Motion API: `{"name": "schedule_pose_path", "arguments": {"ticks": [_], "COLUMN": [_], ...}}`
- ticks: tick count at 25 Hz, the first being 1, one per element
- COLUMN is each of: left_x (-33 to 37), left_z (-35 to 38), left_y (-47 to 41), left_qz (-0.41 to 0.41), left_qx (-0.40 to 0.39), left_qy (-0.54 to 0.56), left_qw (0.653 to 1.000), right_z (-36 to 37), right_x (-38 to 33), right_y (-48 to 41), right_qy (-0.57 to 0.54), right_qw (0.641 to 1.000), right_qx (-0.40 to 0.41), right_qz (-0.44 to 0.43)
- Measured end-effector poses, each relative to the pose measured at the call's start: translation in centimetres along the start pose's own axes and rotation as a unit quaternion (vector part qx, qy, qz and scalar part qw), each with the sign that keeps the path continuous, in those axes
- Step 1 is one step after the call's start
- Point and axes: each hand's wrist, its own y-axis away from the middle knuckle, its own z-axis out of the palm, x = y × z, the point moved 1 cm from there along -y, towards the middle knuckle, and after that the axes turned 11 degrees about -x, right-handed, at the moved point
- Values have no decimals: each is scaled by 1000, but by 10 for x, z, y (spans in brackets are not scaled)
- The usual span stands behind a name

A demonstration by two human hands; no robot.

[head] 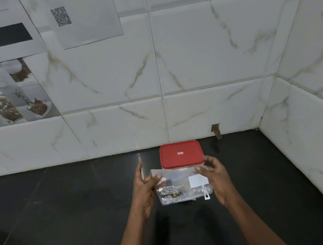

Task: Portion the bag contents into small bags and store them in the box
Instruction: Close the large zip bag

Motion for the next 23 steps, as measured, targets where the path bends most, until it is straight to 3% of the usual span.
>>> {"name": "schedule_pose_path", "arguments": {"ticks": [5, 10, 15, 19, 23], "left_x": [6, 3, 4, 7, 15], "left_z": [-6, -6, -6, -3, 5], "left_y": [1, 2, 0, -7, -14], "left_qz": [15, 3, 31, 46, 50], "left_qx": [-62, -102, -34, -47, 31], "left_qy": [-154, -191, -208, -207, -157], "left_qw": [986, 976, 977, 976, 986], "right_z": [-5, -2, 1, 11, 16], "right_x": [-2, -5, -9, -17, -28], "right_y": [6, 8, 10, 4, -4], "right_qy": [14, 71, 93, 90, 70], "right_qw": [997, 994, 992, 995, 997], "right_qx": [-79, -83, -90, -51, -27], "right_qz": [7, 2, 2, -10, 13]}}
